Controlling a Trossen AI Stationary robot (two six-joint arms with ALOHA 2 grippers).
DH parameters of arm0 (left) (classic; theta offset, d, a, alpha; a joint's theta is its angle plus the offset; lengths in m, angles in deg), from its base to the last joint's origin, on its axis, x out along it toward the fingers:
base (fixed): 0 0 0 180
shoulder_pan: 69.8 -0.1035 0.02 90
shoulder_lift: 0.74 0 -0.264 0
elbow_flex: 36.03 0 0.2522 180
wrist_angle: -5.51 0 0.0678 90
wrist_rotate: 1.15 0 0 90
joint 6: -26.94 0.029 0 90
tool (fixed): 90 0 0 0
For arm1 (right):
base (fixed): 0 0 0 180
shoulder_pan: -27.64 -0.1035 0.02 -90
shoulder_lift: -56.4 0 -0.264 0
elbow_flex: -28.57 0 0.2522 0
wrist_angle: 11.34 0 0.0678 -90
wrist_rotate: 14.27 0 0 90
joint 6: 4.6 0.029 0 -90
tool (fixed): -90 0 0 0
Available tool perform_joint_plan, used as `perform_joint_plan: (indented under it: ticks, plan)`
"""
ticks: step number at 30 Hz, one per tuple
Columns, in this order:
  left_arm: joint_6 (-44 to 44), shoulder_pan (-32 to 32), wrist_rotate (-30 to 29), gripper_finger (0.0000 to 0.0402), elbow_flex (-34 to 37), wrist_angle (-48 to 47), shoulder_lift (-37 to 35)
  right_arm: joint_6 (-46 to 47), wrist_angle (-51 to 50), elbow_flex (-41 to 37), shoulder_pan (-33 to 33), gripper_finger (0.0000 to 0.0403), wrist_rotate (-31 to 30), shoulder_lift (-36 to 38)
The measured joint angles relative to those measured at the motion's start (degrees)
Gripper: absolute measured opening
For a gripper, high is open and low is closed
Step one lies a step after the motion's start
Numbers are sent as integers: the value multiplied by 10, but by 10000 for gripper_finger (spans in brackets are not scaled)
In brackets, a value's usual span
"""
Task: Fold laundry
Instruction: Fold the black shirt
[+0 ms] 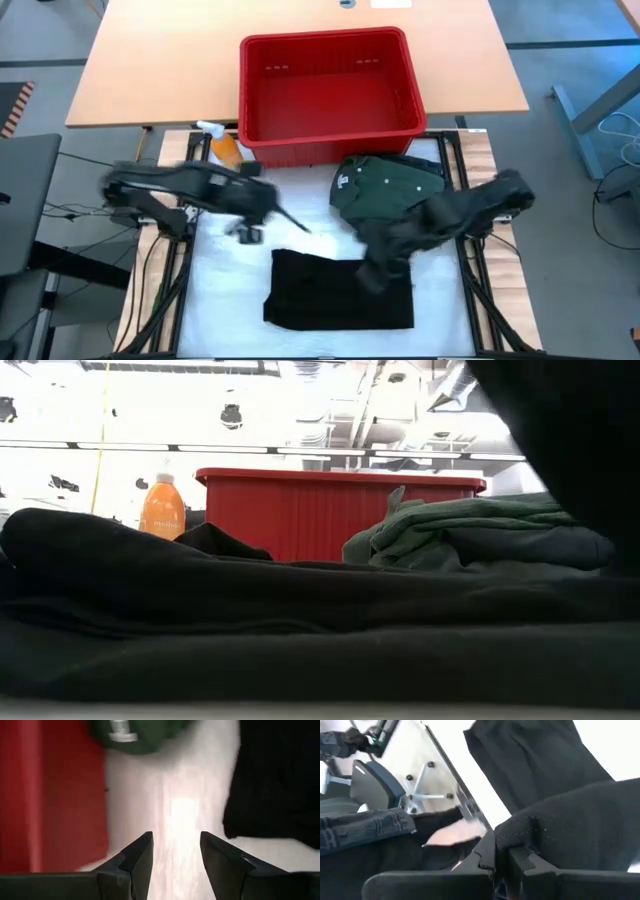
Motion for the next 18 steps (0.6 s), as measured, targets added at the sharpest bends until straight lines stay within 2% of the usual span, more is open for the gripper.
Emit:
perform_joint_plan:
  ticks: [5,10,14,18]
  plan:
    - [-111,12,-57,155,141,44,-193,-61,158,0,39,35,6,-98]
    - [-193,13,-63,155,233,53,-332,-83,328,0,84,35,73,-200]
    - [-220,13,-60,155,282,53,-408,-46,433,0,111,42,151,-278]
    - [-227,12,-59,155,315,54,-449,-10,496,0,122,74,217,-333]
